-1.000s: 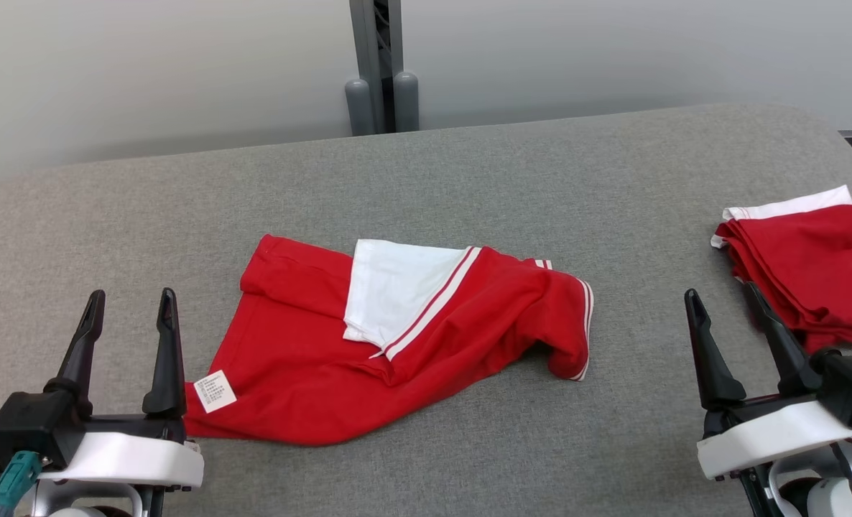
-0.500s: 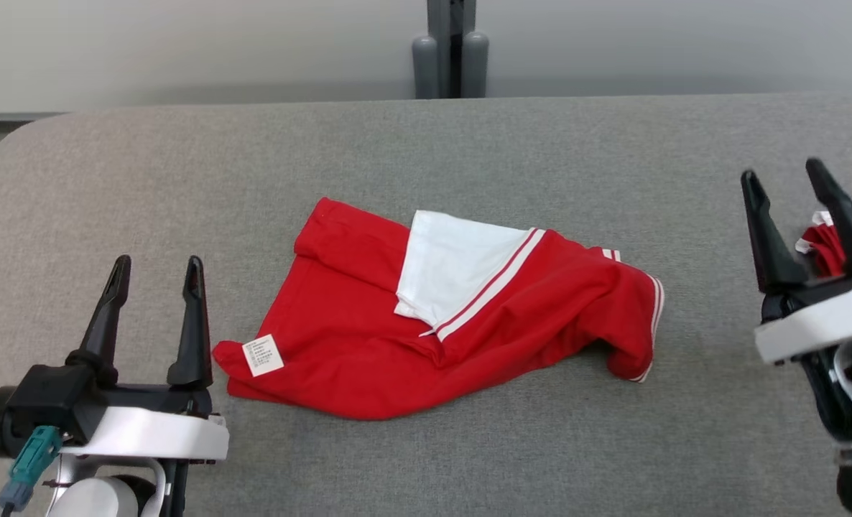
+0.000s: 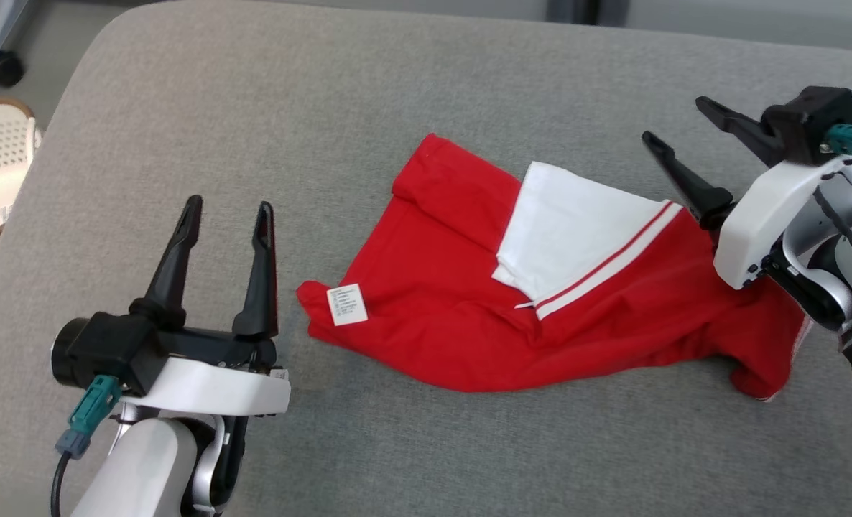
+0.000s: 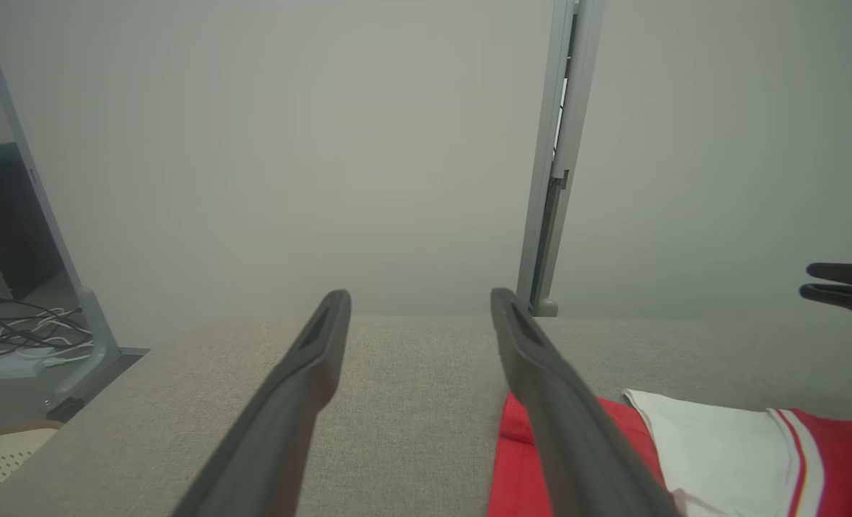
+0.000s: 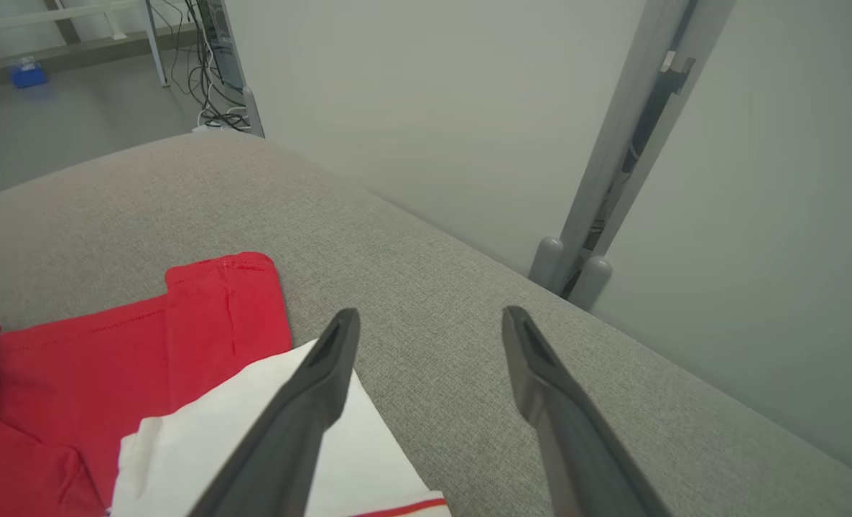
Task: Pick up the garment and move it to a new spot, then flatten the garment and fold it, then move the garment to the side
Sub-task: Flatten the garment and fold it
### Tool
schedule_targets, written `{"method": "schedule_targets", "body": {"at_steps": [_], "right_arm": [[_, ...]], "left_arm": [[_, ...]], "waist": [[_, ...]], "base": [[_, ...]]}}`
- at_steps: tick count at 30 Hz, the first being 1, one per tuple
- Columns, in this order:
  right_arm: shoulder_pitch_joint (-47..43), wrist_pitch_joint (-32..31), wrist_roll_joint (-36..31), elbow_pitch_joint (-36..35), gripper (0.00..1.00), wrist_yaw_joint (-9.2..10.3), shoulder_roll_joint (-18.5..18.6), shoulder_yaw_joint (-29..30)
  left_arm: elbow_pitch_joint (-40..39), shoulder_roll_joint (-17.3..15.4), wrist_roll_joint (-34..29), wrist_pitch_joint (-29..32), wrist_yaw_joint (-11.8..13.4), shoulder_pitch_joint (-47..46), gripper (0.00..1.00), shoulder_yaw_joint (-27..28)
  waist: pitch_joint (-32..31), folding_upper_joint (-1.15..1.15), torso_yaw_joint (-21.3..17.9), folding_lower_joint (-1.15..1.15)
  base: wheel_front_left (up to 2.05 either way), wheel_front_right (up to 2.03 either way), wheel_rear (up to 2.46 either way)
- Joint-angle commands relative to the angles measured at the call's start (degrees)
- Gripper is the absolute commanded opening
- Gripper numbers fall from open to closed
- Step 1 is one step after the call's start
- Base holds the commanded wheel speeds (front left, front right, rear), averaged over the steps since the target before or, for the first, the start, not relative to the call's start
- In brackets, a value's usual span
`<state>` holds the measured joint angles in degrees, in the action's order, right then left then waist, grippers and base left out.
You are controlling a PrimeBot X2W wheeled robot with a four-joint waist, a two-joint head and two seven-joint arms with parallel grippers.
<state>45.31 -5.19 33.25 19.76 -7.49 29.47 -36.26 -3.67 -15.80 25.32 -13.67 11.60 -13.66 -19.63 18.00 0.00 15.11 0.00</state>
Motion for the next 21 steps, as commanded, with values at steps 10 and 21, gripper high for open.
{"method": "schedule_targets", "body": {"at_steps": [10,21], "right_arm": [[12.8,-4.0,11.45,7.91,1.0,-0.01,5.19,-23.65],[17.84,-6.79,21.44,11.77,0.0,-0.01,6.53,-36.31]], "left_arm": [[4.4,4.34,-0.56,-1.48,-3.41,-5.08,1.0,0.31],[6.38,7.84,-3.21,-1.55,-6.85,-5.84,1.0,3.68]], "waist": [[7.09,0.0,7.97,0.0],[7.08,0.0,8.11,0.0]], "base": [[0.0,0.0,0.0],[0.0,0.0,0.0]]}}
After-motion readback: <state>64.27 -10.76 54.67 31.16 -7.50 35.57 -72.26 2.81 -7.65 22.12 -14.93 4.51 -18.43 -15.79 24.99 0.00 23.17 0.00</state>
